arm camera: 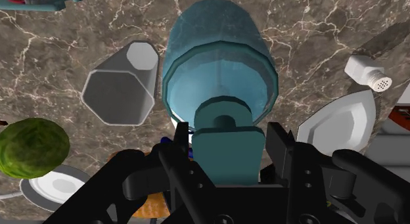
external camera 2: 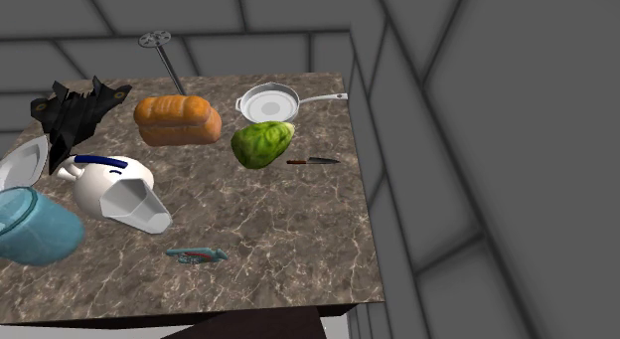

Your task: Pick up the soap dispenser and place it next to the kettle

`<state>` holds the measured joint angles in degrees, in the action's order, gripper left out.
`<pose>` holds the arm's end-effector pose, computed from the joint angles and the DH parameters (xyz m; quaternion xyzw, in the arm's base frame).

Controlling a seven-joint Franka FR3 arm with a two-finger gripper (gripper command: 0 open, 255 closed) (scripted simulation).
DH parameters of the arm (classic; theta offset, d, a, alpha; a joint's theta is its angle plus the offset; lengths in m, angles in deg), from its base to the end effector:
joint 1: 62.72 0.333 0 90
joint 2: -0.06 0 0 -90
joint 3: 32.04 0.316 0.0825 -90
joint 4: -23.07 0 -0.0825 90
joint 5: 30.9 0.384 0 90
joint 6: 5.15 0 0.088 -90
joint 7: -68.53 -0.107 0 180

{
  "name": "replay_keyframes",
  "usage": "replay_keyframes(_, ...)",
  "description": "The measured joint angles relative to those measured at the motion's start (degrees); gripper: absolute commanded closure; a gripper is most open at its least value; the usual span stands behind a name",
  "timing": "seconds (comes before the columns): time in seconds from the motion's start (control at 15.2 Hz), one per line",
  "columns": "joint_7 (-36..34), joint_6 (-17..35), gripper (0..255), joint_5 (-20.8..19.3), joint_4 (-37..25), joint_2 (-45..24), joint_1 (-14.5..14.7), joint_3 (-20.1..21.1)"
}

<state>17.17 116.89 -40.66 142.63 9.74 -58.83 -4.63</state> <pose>0.4508 0.2778 0.5101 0.9798 -0.1339 0.1467 0.0238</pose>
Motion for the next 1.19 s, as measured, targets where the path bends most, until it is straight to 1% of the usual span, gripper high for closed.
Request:
replay_keyframes(0.66, -2.76, 7.25, 255, -2.4, 5.34, -2.46, -0.31, 0.59)
replay_keyframes(1.19, -5.88, 13.02, 255, -5.39, 9.11, -5.15, -0.64, 1.08)
